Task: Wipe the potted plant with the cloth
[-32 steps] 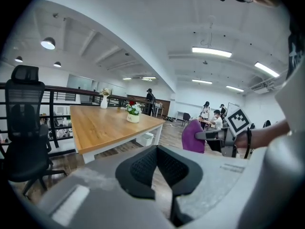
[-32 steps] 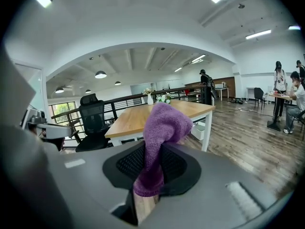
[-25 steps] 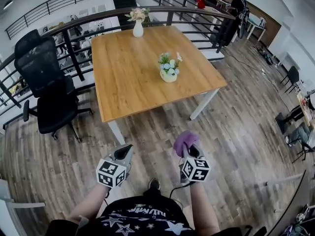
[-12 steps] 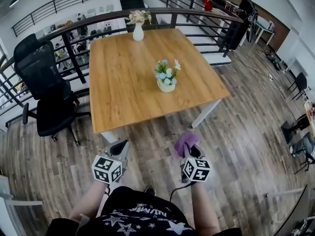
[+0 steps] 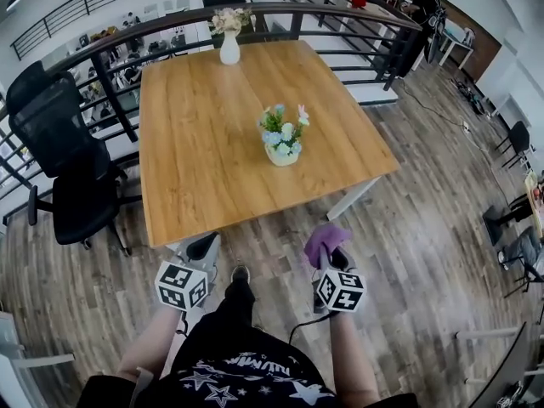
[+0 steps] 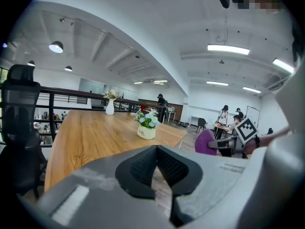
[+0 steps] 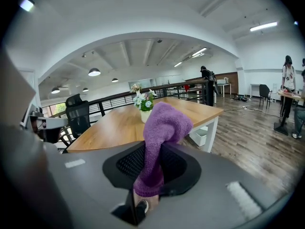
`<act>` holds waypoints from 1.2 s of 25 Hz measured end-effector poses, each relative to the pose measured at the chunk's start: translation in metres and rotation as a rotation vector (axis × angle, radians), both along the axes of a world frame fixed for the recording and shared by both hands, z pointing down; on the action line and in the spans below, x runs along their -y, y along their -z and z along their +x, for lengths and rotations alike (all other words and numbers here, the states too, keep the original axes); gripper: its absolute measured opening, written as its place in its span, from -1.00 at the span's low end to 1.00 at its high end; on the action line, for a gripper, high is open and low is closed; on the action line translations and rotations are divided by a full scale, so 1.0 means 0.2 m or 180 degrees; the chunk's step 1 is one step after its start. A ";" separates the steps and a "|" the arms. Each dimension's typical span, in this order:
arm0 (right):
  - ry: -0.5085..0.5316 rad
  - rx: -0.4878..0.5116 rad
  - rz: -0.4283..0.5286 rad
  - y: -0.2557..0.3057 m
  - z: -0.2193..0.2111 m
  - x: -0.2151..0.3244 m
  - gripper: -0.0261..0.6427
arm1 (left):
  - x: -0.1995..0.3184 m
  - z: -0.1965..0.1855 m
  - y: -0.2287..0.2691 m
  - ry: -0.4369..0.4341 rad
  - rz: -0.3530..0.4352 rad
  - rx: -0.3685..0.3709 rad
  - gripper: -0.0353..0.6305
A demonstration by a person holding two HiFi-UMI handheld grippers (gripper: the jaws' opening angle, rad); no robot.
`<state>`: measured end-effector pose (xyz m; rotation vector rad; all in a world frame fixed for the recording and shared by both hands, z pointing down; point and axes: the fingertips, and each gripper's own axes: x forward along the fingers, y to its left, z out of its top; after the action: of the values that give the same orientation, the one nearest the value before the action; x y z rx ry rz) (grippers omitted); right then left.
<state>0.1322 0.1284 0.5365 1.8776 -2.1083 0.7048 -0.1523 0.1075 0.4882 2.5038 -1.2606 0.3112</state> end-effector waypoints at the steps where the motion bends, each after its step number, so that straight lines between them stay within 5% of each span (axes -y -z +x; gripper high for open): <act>1: -0.0027 -0.0038 -0.0008 0.00 0.02 0.06 -0.68 | 0.07 0.00 -0.02 -0.0004 -0.0011 -0.0016 -0.89; 4: -0.0060 -0.0121 0.0000 0.03 0.08 0.27 -0.68 | 0.29 0.03 -0.05 -0.0048 -0.0049 -0.0063 -0.89; 12: -0.0143 -0.0155 -0.0064 0.05 0.09 0.75 -0.68 | 0.81 0.14 -0.06 -0.0383 -0.0060 -0.0073 -0.52; 17: -0.0154 -0.0206 -0.0108 0.05 0.07 0.92 -0.68 | 0.98 0.21 -0.08 -0.0638 -0.0016 -0.0216 0.06; 23: -0.0159 -0.0348 -0.0143 0.05 0.10 1.07 -0.68 | 1.09 0.30 -0.15 -0.1005 -0.0054 -0.0190 0.50; 30: 0.0080 -0.0369 -0.0201 0.03 0.05 1.20 -0.68 | 1.18 0.40 -0.27 -0.1366 -0.0150 0.0014 0.59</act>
<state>0.1425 -0.1116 0.5315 1.8102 -2.0110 0.6334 -0.0715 -0.1283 0.5423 2.7138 -0.6947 0.4382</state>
